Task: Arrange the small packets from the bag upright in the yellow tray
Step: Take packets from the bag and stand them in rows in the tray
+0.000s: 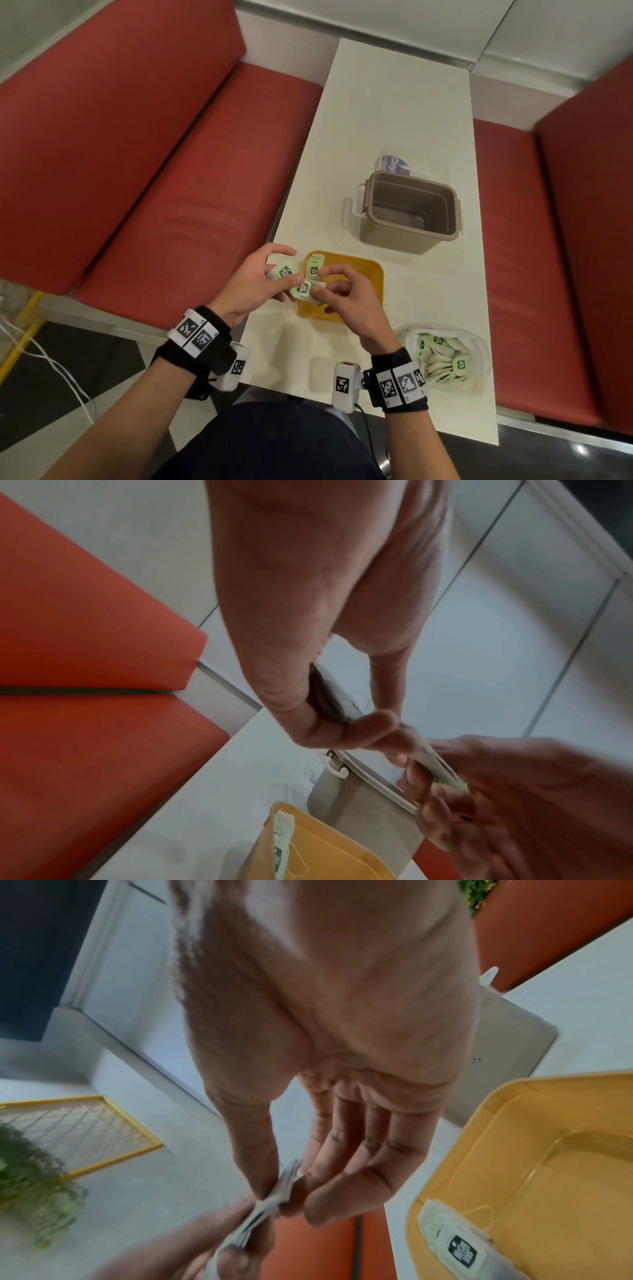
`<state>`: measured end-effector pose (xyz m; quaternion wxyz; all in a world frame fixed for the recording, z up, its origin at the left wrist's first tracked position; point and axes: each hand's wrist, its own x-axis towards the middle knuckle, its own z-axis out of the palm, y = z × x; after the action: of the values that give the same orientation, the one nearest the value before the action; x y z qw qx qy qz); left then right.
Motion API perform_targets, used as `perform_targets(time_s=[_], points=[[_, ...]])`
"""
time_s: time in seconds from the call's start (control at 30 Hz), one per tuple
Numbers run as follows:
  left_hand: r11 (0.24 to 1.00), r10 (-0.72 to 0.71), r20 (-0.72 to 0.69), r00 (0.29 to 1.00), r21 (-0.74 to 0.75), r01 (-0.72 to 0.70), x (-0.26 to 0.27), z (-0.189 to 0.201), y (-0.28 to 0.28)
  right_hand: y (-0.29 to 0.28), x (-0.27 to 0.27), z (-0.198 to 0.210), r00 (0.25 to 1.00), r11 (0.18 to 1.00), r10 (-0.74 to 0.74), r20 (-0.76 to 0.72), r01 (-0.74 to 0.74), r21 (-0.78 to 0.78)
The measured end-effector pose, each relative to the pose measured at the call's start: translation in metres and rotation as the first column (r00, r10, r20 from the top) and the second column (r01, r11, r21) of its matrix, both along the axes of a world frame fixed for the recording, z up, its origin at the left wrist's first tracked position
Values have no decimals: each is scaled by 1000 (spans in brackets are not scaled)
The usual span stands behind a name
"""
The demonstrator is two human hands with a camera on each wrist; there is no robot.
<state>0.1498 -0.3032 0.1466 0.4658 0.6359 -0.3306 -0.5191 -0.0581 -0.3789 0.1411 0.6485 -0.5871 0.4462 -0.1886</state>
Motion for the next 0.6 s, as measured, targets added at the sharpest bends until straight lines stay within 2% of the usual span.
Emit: perform_targets(time_s=[0.17,0.27,0.33,0.43,0.5,0.6], points=[[999,17,205,979,-50,-7,-7,3,-8,13,3,-8,999,999,43,-14,-43,4],[991,57,191,980,-127,-33,-16,11,-13,16,5,-11,1000,1000,13,12,-13,-1],[988,74,166,983,-149,-49,-18,12,-13,16,5,-12,993,997,-79,86,77,22],[990,11,151,989,-142,11,-16,4,-7,12,1,-11,974,982,-187,130,189,-1],[989,-28,148,989,-137,49,-15,-4,-3,9,-2,-11,980,981,-169,109,178,-77],[989,0,185,983,-143,27,-16,-17,-2,4,-6,-7,992,978,-112,54,119,-172]])
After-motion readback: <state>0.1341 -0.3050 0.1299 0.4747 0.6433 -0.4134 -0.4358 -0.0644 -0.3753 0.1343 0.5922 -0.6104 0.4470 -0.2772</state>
